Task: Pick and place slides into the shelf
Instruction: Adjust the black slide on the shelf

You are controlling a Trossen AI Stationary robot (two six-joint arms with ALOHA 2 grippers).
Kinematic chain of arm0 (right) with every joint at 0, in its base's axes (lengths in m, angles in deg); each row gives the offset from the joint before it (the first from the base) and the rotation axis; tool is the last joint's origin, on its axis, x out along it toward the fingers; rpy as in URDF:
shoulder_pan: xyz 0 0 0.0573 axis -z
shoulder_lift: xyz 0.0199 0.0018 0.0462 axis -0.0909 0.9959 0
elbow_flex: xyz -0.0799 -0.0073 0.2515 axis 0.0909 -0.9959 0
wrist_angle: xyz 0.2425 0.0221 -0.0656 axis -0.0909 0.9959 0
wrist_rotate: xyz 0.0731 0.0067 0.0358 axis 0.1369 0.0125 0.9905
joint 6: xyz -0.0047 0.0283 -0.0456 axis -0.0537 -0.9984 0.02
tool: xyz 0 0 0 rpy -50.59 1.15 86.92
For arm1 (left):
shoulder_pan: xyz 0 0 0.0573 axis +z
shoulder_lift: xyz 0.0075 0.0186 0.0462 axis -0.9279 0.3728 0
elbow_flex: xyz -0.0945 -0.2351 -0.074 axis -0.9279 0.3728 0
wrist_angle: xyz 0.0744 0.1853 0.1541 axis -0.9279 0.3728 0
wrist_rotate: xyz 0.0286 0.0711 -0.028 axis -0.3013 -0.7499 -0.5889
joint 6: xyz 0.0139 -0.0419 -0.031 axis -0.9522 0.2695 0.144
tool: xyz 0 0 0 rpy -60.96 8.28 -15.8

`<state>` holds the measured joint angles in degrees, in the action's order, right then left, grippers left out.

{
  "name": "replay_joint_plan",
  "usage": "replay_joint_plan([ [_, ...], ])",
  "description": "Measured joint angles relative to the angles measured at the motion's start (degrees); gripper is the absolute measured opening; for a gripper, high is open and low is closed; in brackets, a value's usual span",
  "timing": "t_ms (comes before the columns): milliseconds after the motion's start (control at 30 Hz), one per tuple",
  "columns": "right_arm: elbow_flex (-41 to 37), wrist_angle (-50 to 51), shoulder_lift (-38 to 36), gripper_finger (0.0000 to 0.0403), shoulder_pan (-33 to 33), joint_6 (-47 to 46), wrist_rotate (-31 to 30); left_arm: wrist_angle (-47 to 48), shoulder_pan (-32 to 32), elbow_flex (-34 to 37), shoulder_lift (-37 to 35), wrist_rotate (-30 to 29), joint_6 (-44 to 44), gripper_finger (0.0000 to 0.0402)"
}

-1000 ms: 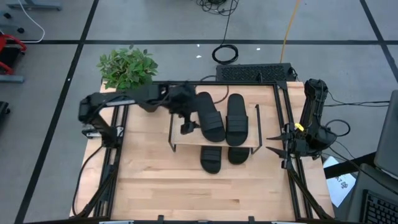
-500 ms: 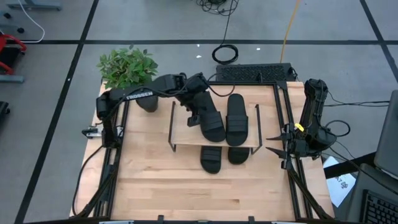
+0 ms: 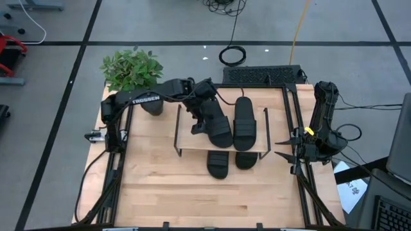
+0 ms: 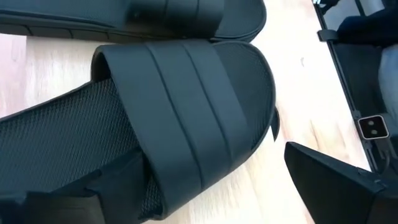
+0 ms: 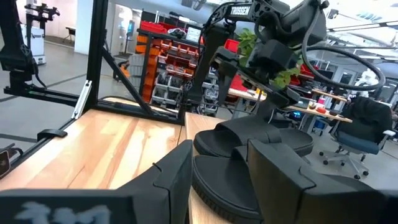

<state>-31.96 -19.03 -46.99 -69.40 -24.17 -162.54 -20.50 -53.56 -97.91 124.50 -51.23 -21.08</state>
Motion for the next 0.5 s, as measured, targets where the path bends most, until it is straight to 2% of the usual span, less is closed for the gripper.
replay_joint_plan([
  [500,0.00,0.02,0.00,0.0146,-0.01,-0.15,0.01,-3.89,1.98,0.00,0.00,-0.89,1.13,0.0201],
])
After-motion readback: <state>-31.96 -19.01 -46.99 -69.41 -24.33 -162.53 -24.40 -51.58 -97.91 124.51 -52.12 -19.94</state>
